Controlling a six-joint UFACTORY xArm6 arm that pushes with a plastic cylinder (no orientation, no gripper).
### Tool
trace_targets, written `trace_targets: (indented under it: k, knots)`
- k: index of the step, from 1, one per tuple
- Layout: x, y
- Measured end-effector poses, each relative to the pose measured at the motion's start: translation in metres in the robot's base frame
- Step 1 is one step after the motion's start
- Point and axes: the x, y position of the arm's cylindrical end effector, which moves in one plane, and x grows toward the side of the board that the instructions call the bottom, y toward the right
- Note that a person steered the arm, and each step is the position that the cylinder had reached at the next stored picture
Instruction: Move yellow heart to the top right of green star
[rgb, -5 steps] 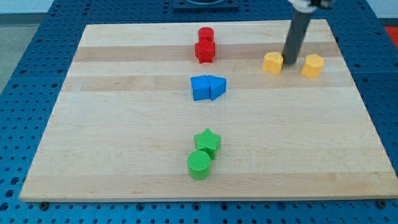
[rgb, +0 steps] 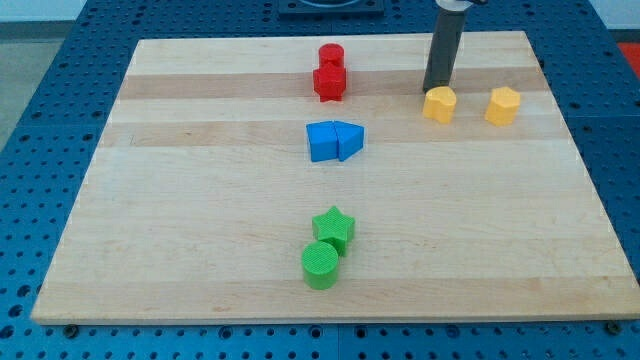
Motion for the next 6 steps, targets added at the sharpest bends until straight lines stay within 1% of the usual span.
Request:
trace_targets:
  k: [2, 3, 4, 5, 6]
  knots:
    - [0.132, -0.005]
    - [0.175, -0.014]
    - [0.171, -0.015]
    - [0.136, -0.022]
    - [0.158, 0.029]
